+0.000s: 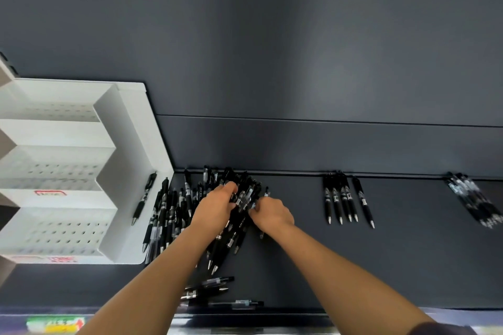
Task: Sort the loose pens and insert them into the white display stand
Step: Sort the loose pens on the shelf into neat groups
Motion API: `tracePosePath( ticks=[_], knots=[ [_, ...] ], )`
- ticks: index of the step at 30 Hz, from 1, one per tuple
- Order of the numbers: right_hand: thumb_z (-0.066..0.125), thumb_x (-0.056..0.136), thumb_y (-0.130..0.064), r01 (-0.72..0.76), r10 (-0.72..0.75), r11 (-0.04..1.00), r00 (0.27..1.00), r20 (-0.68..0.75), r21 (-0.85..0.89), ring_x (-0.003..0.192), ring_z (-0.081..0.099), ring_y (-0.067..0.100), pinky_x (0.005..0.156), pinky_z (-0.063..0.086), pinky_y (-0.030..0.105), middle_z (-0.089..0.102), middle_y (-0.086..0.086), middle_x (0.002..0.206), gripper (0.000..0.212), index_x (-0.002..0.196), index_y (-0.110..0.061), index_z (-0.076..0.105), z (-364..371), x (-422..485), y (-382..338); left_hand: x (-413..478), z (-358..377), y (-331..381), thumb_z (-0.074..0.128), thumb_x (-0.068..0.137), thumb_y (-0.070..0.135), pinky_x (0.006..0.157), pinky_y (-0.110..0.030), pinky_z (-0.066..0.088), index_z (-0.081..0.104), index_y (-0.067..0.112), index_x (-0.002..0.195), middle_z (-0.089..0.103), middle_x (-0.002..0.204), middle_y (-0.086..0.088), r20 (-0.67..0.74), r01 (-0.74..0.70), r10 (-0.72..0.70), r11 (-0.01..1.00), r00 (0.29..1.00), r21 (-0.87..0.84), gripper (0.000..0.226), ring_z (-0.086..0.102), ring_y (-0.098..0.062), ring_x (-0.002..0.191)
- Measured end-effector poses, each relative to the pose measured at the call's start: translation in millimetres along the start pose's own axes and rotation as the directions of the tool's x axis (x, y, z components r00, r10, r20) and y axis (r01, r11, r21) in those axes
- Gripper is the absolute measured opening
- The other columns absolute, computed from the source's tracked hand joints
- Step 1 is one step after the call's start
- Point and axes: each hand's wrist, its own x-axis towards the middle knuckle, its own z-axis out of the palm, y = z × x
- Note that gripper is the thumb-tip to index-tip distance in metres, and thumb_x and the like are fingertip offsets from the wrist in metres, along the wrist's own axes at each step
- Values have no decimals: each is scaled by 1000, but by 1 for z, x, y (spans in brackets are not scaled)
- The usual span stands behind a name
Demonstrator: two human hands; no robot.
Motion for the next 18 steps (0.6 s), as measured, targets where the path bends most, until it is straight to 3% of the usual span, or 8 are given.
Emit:
tracePosePath(
  ticks=[7, 10, 14, 18],
  knots=[
    [51, 91, -22, 41, -30, 993, 994, -103, 107, 94, 63, 29, 71, 51, 32, 65, 7, 104, 17, 101, -16, 63, -9, 2, 6, 2, 3, -3, 58, 86, 2, 84, -34, 48, 51, 16, 119, 49, 113, -4, -7, -10, 9, 995, 1000, -103, 37, 57, -21, 95],
    [55, 91, -22, 56, -33, 979, 993, -117, 194, 93, 63, 26, 75, 52, 33, 65, 8, 105, 15, 101, -14, 63, -10, 8, 0, -1, 1, -5, 60, 83, -1, 80, -25, 45, 52, 15, 119, 46, 111, -2, -15, 5, -8, 983, 1000, -185, 40, 53, -14, 82],
    [61, 88, -34, 11, 10, 976, 995, -98, 220, 101, 59, 28, 74, 47, 31, 52, 10, 119, 35, 115, -11, 57, -5, 20, -14, -8, -2, -10, 64, 83, 2, 74, -15, 40, 52, 13, 121, 43, 115, -2, -10, 45, -49, 969, 999, -241, 42, 50, -11, 78],
    [62, 86, -40, -110, 124, 965, 991, -44, 238, 112, 53, 34, 85, 48, 38, 42, 12, 129, 52, 126, -10, 48, 2, 30, -26, -11, -6, -15, 68, 82, 6, 77, -11, 38, 56, 4, 119, 45, 117, -4, -29, 58, -68, 966, 997, -253, 38, 50, -10, 86]
  ],
)
